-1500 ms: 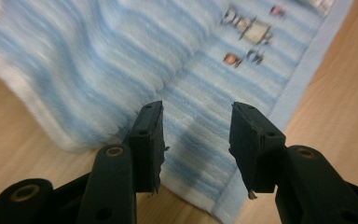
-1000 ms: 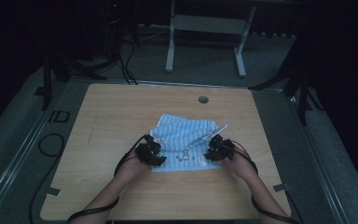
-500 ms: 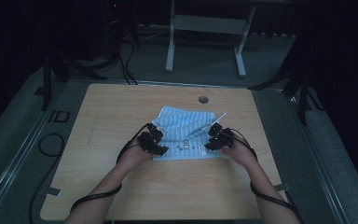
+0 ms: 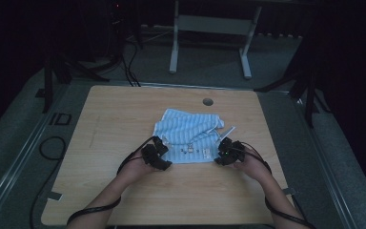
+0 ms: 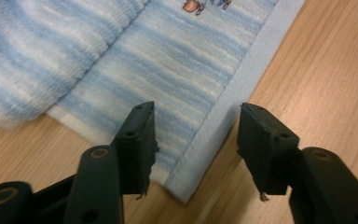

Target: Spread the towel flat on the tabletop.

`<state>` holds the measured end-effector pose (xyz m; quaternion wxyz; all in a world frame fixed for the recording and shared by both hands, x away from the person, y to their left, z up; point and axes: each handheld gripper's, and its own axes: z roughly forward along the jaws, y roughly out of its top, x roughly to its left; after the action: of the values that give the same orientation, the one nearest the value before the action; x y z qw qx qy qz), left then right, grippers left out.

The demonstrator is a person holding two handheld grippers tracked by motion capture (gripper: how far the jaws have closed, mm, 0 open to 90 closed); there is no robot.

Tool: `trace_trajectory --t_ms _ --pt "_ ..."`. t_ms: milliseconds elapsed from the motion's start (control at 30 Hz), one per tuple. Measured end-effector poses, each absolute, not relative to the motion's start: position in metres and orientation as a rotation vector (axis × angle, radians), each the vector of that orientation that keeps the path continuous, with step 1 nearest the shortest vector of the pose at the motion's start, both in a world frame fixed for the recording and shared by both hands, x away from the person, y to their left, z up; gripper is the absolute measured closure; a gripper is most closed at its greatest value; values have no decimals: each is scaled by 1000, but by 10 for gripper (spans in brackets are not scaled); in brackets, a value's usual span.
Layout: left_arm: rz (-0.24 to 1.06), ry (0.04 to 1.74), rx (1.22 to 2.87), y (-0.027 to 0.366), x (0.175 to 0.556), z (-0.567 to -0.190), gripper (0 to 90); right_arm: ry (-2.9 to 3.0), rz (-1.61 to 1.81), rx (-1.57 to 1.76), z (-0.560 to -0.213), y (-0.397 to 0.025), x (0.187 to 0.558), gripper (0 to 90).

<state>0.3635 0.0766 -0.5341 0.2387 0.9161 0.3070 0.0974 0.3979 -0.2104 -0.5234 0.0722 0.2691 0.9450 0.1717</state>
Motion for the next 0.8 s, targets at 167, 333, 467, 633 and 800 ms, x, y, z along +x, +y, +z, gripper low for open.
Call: trace_trajectory --t_ms 167,333,467,633,800 --pt "276 835 2512 70 360 -533 662 2833 528 819 -524 -210 394 769" --pt "278 856 2515 65 360 -531 845 2820 540 824 -524 -209 389 852" --pt "275 861 2478 70 354 -516 852 2820 547 801 -515 -210 380 856" --pt "268 804 2457 78 331 -487 851 2792 635 728 -487 -216 354 855" --pt "181 738 2438 87 296 -472 849 2780 708 674 -467 -224 311 853"
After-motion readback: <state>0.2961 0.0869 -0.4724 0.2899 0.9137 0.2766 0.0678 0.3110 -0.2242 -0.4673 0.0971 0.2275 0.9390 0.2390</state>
